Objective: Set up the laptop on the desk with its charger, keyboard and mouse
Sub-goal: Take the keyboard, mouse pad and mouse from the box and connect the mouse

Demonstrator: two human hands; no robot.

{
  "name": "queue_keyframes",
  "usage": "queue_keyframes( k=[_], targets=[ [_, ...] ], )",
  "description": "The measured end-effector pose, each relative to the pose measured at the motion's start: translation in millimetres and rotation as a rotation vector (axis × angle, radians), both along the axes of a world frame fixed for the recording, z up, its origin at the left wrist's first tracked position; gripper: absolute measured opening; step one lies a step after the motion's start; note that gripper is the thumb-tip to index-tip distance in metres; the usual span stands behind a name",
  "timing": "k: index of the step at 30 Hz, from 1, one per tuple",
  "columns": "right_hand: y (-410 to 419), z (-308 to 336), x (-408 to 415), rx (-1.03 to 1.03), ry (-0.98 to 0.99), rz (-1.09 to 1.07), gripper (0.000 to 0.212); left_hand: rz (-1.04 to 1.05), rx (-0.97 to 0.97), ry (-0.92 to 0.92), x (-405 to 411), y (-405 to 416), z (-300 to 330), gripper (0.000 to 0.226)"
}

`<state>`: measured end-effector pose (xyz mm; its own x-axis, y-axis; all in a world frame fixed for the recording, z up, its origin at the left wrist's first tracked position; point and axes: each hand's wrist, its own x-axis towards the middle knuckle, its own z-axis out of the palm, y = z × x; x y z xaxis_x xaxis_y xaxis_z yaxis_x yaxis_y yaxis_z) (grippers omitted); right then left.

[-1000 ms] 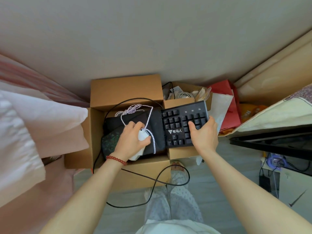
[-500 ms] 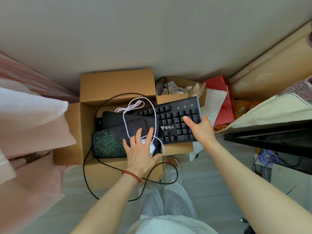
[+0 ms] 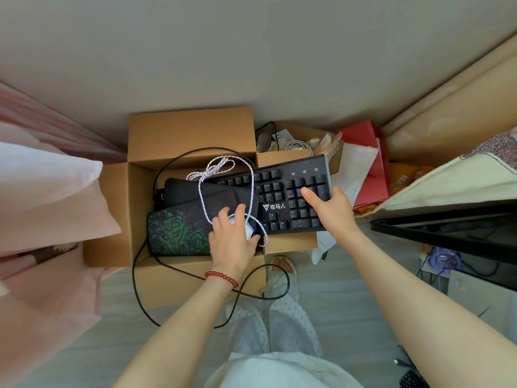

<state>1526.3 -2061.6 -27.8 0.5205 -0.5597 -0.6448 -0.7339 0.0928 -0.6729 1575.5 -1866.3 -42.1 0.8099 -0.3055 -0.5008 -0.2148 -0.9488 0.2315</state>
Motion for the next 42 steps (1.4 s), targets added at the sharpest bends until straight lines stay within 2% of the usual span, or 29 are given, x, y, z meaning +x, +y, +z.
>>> queue_keyframes(
  k=[3, 9, 17, 19, 22, 28, 31, 36, 42],
  targets=[
    [-1.7, 0.9, -1.1, 0.043, -0.04, 0.01, 0.03, -0.002, -0.058, 0.017, -0.6, 9.5, 3.7, 0.067],
    [0.8, 7.7, -3.5, 0.091, -0.118, 0.032, 0.028, -0.05, -0.025, -0.045, 0.8, 11.5, 18.4, 0.062],
    [25.1, 55.8, 2.2, 0.062, -0.171, 0.067, 0.017, -0.041, -0.051, -0.148, 15.5, 31.5, 87.8, 0.051],
    [31.0, 78.4, -0.2, 0.007, -0.174, 0.107, 0.017, -0.043, -0.08, -0.195, 12.5, 30.6, 116.0, 0.05],
    [44.0, 112.3, -3.3, -0.138, -0.187, 0.222, 0.03, -0.067, -0.132, -0.248, 2.9, 24.3, 150.3, 0.05],
    [69.7, 185.4, -10.5, -0.579, -0.4, 0.481, 0.042, -0.118, -0.178, -0.346, -11.8, 20.4, 216.5, 0.052],
    [65.9, 223.0, -21.6, -0.738, -0.478, 0.574, 0.041, -0.15, -0.206, -0.426, -14.1, 27.1, 250.3, 0.053],
    [56.6, 293.3, -49.6, -0.801, -0.552, 0.505, 0.043, -0.209, -0.349, -0.565, -23.2, 33.8, 311.0, 0.054],
    [71.4, 370.8, -115.7, -0.727, -0.613, 0.201, 0.042, -0.285, -0.645, -0.66, -61.2, 32.8, 387.6, 0.046]
  ],
)
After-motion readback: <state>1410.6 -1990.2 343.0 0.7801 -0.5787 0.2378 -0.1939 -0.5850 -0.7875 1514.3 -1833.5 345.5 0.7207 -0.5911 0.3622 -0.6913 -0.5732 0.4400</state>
